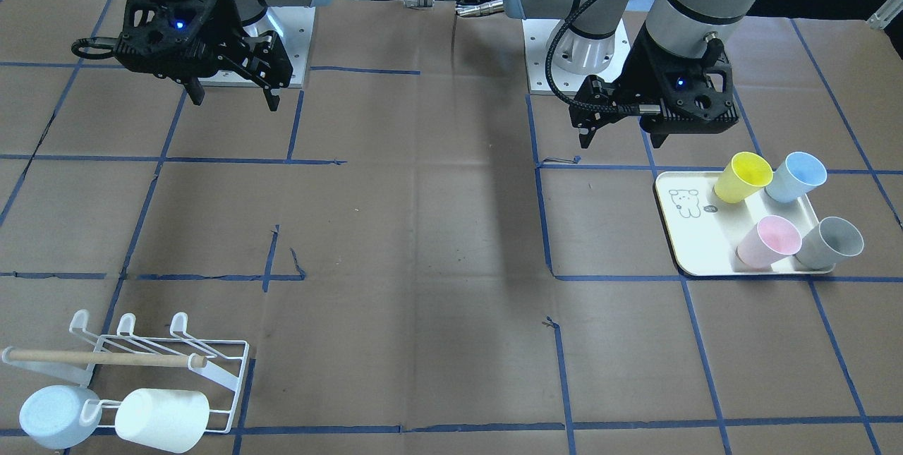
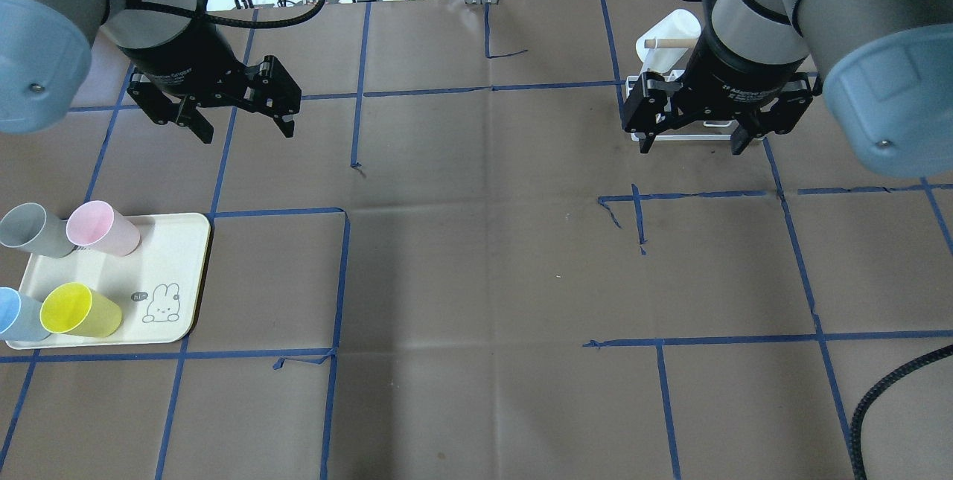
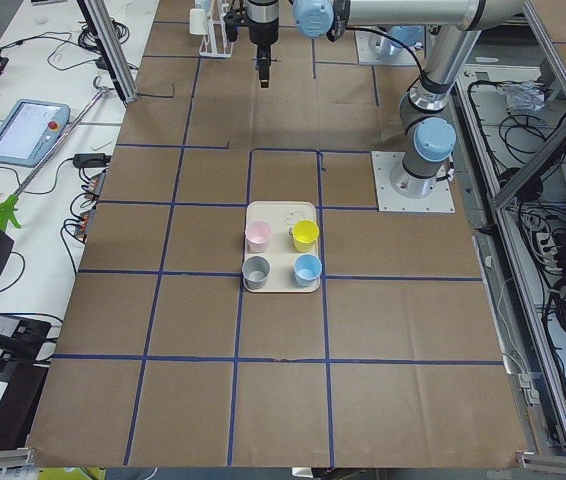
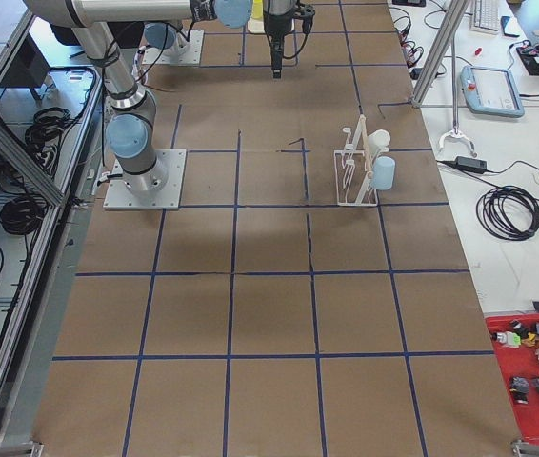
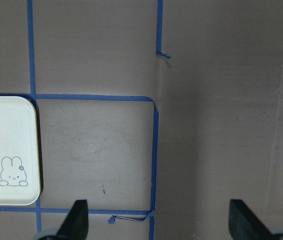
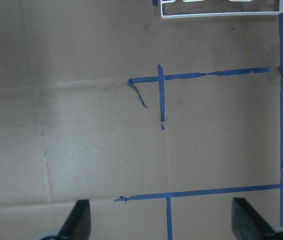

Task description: Transfer IKEA cup to right arm and place on rack

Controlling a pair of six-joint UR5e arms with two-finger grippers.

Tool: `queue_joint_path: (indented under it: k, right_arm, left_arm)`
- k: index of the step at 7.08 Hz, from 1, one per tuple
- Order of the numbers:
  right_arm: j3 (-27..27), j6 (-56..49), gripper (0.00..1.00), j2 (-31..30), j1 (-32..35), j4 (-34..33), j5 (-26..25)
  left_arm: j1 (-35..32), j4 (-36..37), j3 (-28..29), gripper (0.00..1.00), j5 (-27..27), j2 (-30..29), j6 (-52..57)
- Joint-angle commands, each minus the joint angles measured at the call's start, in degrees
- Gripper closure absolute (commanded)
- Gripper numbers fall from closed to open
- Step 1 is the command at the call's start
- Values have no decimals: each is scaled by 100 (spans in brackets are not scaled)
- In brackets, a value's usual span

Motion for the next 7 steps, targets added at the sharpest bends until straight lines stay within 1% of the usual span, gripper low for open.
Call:
queue_joint_path:
  k: [1, 7]
  right_arm:
    - [-6, 0, 0, 0, 0, -15, -2]
    - [3, 0, 0, 0, 0, -6, 77]
  left_arm:
    - [0, 0, -6, 0, -17, 0, 41]
    - [0, 35, -6, 0, 36, 0, 77]
